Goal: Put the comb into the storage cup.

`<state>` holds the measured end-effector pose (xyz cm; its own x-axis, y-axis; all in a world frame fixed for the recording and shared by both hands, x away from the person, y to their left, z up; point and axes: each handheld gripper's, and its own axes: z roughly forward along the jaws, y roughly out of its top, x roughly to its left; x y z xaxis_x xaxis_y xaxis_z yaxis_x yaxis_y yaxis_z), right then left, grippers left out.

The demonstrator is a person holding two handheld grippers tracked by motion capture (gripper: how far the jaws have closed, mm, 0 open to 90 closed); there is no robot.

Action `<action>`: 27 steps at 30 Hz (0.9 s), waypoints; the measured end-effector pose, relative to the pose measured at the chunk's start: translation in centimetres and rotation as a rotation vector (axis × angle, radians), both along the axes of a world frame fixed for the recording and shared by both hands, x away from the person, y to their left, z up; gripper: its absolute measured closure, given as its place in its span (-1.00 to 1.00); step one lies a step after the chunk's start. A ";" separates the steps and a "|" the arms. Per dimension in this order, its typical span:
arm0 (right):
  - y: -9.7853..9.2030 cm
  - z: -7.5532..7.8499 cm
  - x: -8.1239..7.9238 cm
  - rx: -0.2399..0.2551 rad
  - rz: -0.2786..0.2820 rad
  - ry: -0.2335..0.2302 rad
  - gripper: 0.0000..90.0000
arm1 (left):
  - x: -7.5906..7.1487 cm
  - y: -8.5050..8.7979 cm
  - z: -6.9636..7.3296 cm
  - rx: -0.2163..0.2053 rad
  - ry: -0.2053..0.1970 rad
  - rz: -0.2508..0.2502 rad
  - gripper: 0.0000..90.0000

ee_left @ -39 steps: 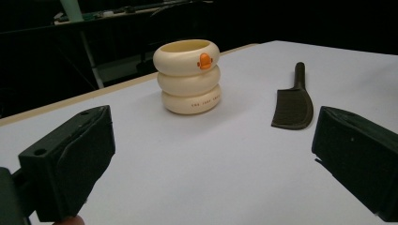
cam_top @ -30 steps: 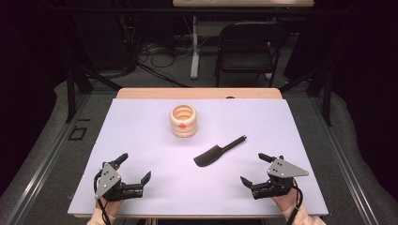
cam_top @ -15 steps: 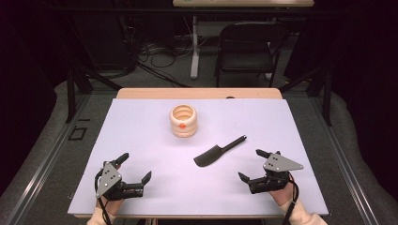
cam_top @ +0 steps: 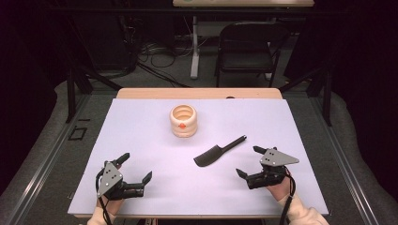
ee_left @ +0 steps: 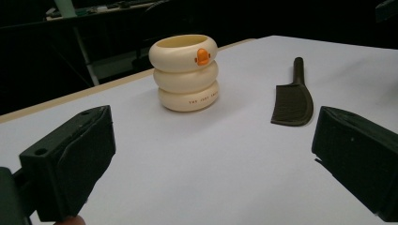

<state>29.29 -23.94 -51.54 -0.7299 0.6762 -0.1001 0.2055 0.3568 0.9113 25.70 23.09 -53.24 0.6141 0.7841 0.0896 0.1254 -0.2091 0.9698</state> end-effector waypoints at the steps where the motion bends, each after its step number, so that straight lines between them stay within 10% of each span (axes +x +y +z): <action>1: 0.0 0.0 0.2 -0.002 0.003 0.005 -1.00 | 0.0 0.0 0.0 0.004 0.001 -0.001 -1.00; 27: 0.4 -0.1 3.0 -0.010 -0.014 0.034 -1.00 | 0.1 0.0 -0.1 0.008 0.008 -0.006 -1.00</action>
